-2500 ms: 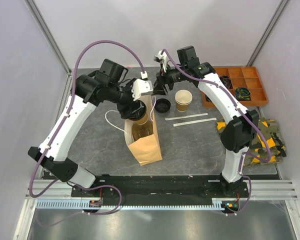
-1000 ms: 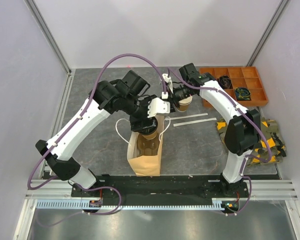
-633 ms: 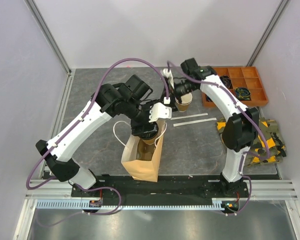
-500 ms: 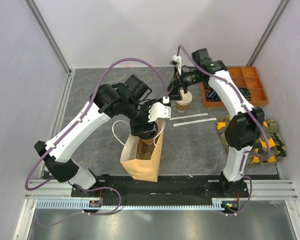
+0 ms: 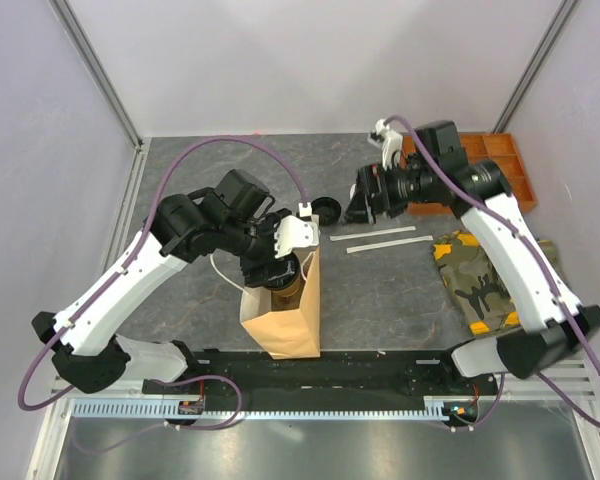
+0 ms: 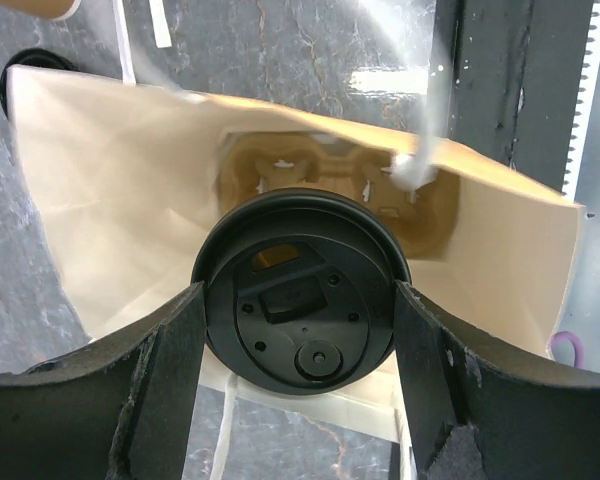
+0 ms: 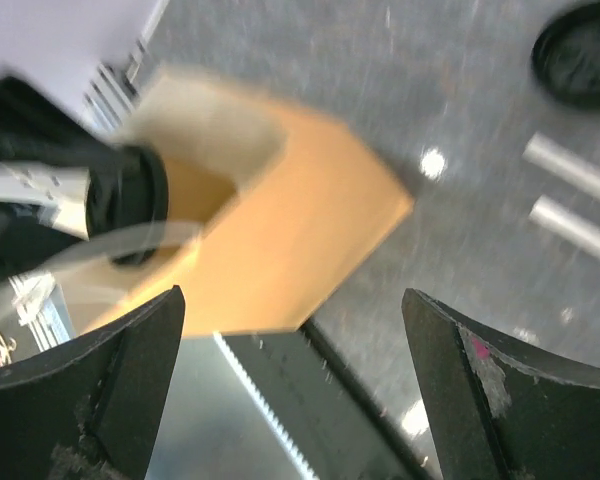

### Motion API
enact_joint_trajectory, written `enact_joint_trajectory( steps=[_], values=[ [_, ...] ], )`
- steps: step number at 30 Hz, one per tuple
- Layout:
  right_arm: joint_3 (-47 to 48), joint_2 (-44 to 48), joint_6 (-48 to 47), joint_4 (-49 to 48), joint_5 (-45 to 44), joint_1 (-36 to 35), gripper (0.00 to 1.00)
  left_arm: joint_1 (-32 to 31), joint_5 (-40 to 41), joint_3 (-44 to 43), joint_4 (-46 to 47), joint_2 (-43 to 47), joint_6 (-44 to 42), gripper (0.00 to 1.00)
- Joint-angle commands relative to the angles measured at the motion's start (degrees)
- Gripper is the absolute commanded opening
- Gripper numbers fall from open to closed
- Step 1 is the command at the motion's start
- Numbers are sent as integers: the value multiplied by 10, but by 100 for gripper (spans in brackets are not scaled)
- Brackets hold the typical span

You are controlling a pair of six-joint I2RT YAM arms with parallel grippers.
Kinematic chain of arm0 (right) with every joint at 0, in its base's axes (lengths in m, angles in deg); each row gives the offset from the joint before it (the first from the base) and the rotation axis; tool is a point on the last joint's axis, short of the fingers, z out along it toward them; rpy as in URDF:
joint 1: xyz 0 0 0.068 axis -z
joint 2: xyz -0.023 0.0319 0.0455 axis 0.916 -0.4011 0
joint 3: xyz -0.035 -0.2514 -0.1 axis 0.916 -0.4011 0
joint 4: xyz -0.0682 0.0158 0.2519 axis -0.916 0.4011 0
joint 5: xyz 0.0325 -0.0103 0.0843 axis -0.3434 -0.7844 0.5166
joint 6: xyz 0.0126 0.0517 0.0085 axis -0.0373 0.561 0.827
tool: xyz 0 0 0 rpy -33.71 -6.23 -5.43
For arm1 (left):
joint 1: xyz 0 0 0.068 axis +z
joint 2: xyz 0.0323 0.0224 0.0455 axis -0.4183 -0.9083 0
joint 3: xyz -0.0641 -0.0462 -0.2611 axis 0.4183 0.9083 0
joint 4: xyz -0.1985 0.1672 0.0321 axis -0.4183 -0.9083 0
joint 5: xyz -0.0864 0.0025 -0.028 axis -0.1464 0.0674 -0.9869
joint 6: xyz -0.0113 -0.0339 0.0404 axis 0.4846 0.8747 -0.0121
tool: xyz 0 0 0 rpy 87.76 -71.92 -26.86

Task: Pack the takeout coffee

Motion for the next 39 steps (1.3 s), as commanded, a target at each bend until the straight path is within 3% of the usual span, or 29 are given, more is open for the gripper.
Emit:
enact_joint_trajectory(
  steps=[1, 6, 11, 17, 39],
  values=[
    [-80, 74, 56, 34, -124, -91, 98, 0, 11, 16, 49, 30, 44, 36],
    [-159, 106, 102, -49, -152, -145, 96, 0, 17, 28, 59, 48, 63, 35],
    [-166, 83, 146, -99, -147, -153, 93, 0, 17, 26, 62, 47, 72, 35],
    [-149, 88, 148, -136, -128, -154, 79, -1, 17, 13, 63, 39, 89, 34],
    [-104, 24, 145, -145, -57, -167, 85, -4, 30, 23, 61, 31, 85, 34]
  ],
)
